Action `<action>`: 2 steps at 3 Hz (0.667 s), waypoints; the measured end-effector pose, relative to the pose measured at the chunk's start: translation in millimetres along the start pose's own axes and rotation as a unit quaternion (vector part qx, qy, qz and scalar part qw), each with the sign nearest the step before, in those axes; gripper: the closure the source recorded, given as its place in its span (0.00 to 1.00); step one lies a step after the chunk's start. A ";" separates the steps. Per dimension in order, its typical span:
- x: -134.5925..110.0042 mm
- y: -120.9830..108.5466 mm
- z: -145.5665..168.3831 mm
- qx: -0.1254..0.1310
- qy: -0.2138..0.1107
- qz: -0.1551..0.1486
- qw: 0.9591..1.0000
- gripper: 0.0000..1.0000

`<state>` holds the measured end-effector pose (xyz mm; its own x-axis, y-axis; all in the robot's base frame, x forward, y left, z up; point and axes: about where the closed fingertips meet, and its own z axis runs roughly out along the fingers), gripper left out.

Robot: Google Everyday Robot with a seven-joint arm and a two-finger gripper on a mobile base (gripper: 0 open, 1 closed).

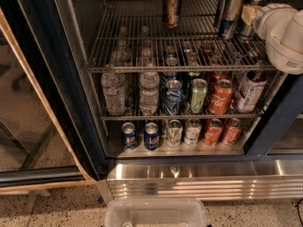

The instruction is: Pick redbull can from top shelf of fridge

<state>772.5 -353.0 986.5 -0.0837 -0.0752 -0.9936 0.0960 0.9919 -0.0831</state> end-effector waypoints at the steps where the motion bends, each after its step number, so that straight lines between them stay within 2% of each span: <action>1: 1.7 -1.6 0.7 0.002 0.001 0.001 1.000 0.47; 2: 3.3 -3.5 1.6 0.005 0.003 0.001 1.000 0.47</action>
Offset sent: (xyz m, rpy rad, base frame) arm 0.0017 -0.0132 -0.0085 0.0032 0.0108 -0.0354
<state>773.5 -356.8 983.4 -0.0887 -0.0723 -0.9934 0.1068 0.9909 -0.0817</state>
